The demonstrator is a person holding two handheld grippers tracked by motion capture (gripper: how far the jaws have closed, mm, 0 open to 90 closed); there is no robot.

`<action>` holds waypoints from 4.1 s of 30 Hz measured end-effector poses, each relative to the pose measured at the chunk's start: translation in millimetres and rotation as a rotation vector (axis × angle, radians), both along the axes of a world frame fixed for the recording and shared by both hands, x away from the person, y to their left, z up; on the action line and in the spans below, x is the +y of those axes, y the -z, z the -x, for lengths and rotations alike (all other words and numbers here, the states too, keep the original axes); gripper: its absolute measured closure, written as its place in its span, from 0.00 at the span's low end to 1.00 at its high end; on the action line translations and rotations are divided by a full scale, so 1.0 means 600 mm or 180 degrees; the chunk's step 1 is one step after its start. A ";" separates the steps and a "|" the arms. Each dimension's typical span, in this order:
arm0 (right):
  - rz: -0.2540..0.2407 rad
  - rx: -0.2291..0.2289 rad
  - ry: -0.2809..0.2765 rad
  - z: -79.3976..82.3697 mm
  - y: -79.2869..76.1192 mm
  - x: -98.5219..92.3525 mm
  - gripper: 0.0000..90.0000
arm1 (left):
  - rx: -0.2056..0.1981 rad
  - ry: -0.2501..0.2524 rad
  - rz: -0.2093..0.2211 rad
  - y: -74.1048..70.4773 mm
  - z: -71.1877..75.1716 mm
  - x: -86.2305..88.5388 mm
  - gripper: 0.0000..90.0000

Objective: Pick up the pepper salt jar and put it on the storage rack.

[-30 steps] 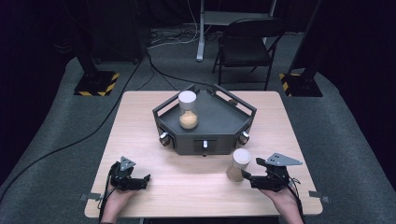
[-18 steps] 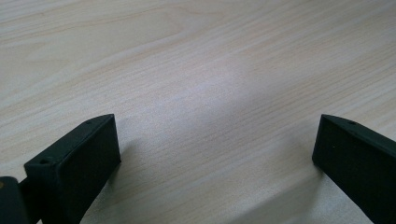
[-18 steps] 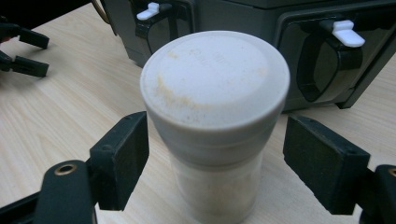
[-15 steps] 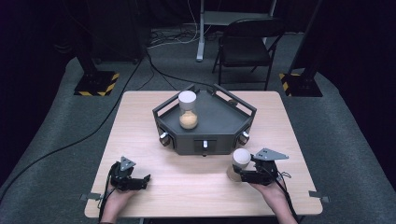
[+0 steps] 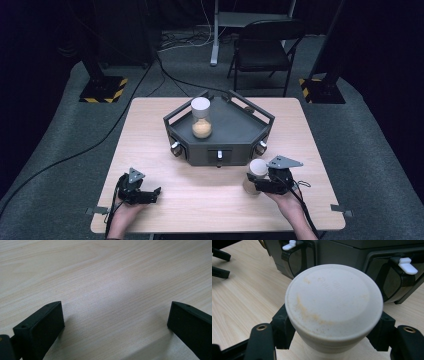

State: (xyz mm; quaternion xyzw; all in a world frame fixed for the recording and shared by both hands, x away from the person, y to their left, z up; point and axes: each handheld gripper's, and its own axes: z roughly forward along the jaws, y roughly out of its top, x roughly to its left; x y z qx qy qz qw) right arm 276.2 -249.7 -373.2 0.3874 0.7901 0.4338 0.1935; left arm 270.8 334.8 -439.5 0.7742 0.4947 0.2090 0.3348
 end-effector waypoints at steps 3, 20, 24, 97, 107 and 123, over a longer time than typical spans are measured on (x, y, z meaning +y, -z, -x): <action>-0.0047 0.0047 -0.0012 -0.005 -0.008 -0.005 0.37 | 0.0000 0.0000 -0.0001 0.000 0.000 0.000 0.01; -0.0061 -0.0094 -0.0124 -0.003 -0.112 -0.010 0.37 | 0.0001 0.0001 -0.0003 0.000 0.000 0.000 0.01; -0.0060 -0.0108 -0.0141 -0.006 -0.133 -0.010 0.37 | 0.0000 -0.0001 0.0000 0.000 0.000 0.000 0.01; -0.0152 -0.0040 0.0369 -0.163 -0.209 0.066 0.05 | -0.0001 0.0011 0.0005 0.000 -0.001 0.001 0.01; -0.0042 -0.0249 0.0277 -0.104 -0.192 0.020 0.00 | 0.0001 0.0022 -0.0005 0.000 -0.002 0.001 0.01; -0.0017 -0.0173 0.0489 -0.062 -0.119 -0.049 0.00 | 0.0000 0.0021 -0.0003 0.000 -0.002 0.001 0.01</action>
